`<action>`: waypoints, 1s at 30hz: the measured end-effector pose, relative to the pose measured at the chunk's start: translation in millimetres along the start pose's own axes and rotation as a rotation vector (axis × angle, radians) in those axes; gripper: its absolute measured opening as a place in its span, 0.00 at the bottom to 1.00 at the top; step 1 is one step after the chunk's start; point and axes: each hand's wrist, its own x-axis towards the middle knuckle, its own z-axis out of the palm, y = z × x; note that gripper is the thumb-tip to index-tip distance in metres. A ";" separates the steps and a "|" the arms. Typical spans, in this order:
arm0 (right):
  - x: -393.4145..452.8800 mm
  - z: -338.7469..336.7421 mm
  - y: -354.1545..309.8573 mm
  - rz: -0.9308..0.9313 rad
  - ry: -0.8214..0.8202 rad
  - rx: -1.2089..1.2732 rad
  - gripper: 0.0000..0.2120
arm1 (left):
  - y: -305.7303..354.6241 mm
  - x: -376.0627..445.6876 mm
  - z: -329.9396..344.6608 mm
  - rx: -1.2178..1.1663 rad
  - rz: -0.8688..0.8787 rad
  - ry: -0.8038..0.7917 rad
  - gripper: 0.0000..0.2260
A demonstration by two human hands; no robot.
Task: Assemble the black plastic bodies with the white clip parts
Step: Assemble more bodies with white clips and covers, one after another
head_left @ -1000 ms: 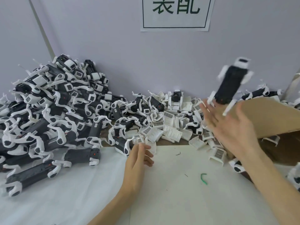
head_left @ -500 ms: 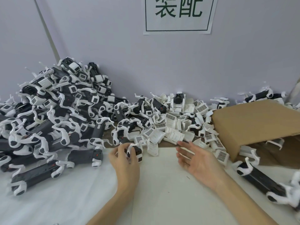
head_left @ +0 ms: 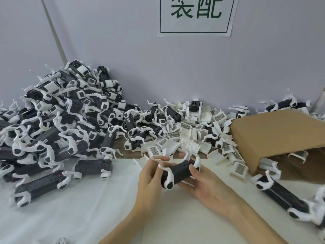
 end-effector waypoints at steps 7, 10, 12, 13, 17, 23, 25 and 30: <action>4.7 -2.8 7.9 -0.085 0.193 0.076 0.26 | 0.5 -1.3 1.3 -0.003 -0.111 -0.095 0.28; 4.1 1.0 7.2 -0.087 0.182 0.054 0.25 | -2.1 1.4 1.6 0.068 -0.118 -0.029 0.33; 3.4 3.3 6.7 -0.078 0.199 0.006 0.24 | -1.7 4.5 -1.4 0.010 -0.146 0.034 0.34; 2.9 4.4 6.7 -0.076 0.208 -0.031 0.23 | -0.8 5.8 -3.4 -0.024 -0.155 0.065 0.34; -1.0 5.9 6.0 -0.099 0.195 -0.148 0.19 | -3.8 9.1 -9.0 -0.029 -0.123 0.040 0.27; 1.1 10.6 5.7 -0.181 0.253 -0.064 0.24 | -1.4 7.4 -5.3 -0.085 -0.163 -0.011 0.34; 1.6 10.3 6.5 -0.188 0.281 -0.022 0.25 | -1.3 9.3 -6.9 -0.069 -0.182 -0.056 0.30; -4.3 4.2 -11.6 0.023 0.166 -0.014 0.26 | -2.9 11.4 -12.7 -0.166 -0.184 -0.111 0.23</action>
